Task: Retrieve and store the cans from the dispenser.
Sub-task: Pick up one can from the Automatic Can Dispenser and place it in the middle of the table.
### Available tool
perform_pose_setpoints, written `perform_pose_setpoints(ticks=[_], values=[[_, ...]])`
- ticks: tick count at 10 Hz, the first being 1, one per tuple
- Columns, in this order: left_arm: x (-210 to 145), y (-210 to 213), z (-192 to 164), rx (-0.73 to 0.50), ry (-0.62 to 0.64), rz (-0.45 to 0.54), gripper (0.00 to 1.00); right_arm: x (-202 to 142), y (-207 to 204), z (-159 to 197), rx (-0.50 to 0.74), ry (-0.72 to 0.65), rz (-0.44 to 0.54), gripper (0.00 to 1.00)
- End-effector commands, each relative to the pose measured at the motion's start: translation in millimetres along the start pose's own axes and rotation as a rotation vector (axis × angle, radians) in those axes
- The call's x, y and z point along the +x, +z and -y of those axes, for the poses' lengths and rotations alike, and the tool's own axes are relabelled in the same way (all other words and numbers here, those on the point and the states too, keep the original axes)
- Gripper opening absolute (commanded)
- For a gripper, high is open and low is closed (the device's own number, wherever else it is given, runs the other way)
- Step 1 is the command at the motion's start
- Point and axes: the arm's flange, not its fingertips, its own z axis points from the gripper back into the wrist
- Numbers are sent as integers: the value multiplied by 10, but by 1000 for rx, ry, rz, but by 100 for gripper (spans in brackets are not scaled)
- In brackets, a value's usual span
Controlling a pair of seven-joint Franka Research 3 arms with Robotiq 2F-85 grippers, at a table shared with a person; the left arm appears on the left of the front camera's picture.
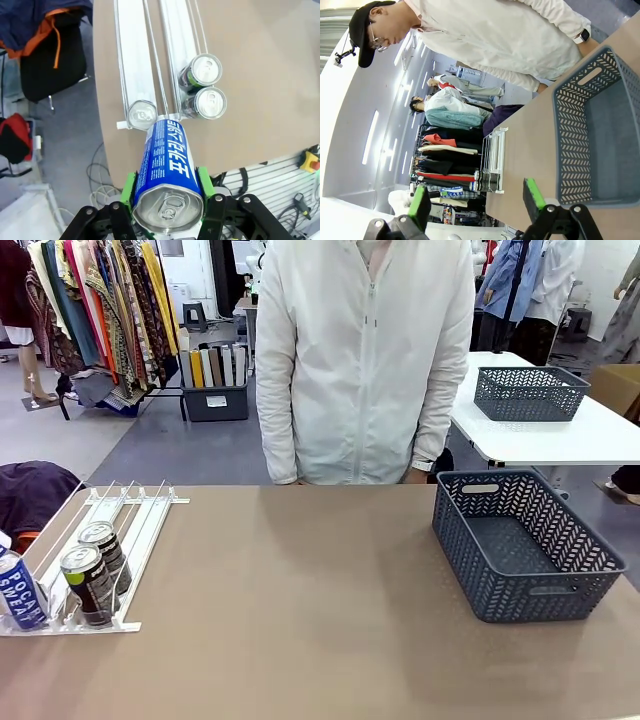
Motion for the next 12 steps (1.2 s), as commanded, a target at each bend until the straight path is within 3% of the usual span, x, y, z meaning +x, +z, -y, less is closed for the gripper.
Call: perform_pose_setpoints(ticks=[1,2,3,7,10,12], values=[[-8,14,-44,-8,9,5,0,37,-9,-23,20,15,12,100],[90,-120,105,-106,-28,16,0,37,-9,-23,20,15,12,100],[285,-236,376,-41,80,26,0,37,-9,-23,20,15,12,100],[875,-684,2159,-182,-229,75,0,37,-9,-23,20,15,12,100],[825,-1276,3633,-111,-406,119,0,37,-9,-23,20,15,12,100],[631,-1737,4267,-121,-505,94,0,37,-9,-23,20,15,12,100]])
